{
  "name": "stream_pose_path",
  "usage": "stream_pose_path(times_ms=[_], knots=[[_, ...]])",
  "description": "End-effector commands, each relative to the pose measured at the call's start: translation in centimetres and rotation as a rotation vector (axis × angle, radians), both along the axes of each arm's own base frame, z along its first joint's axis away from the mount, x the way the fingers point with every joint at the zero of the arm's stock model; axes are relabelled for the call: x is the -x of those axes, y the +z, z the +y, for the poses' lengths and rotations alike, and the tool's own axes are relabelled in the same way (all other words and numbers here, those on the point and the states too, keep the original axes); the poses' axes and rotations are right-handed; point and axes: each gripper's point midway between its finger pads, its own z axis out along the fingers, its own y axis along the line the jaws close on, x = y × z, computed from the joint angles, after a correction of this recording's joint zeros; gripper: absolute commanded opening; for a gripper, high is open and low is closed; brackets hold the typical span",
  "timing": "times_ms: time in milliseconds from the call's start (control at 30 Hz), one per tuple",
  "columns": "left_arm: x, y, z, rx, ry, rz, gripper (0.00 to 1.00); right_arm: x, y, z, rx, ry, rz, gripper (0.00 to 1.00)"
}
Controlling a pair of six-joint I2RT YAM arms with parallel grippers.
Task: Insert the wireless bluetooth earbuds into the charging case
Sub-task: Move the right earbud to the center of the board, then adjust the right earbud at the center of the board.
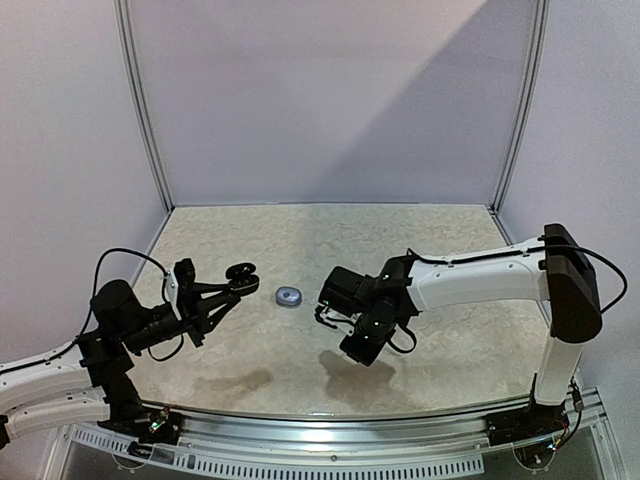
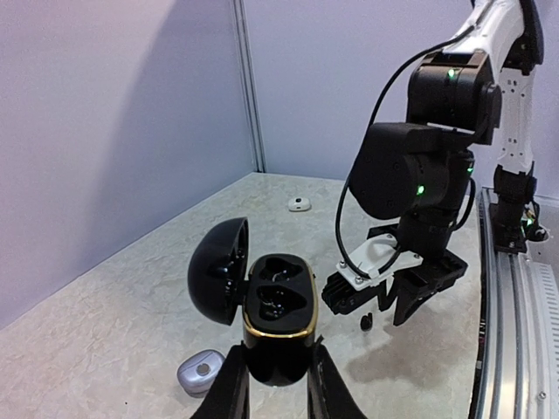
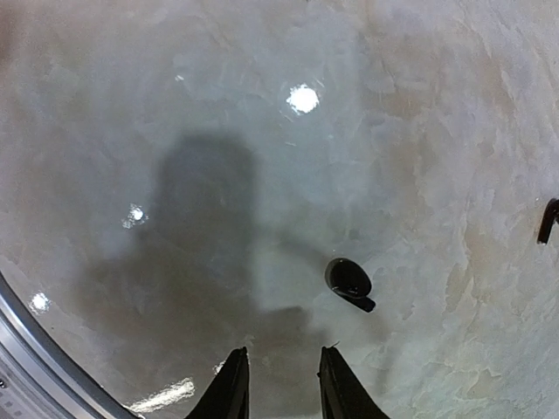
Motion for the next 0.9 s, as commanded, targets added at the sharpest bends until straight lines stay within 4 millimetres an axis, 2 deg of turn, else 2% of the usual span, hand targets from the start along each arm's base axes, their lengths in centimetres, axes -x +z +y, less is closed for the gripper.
stream_pose_path(times_ms=[0,167,400,600,867], knots=[[0.5,-0.1,-0.1,-0.001,-0.023,-0.020,0.00,-0.5,-1.5,0.1,-0.031,-0.057,0.027,0.29],[0.5,-0.2,-0.1,-0.005,-0.025,-0.020,0.00,-1.9,-1.8,0.1,-0.047,-0.073,0.005,0.25],[0.4,-0.3,0.0,-0.007,-0.021,-0.019,0.00,-2.0,-2.3,0.1,-0.051,-0.050,0.051,0.14],[0.2,-0.2,0.1,-0.008,-0.012,-0.021,0.00,-1.6,-2.8,-0.6,-0.020,-0.059,0.080,0.15],[0.1,-0.4,0.1,-0.011,-0.013,-0.014,0.00,-3.0,-3.1,-0.9,-0.011,-0.065,0.056,0.18]])
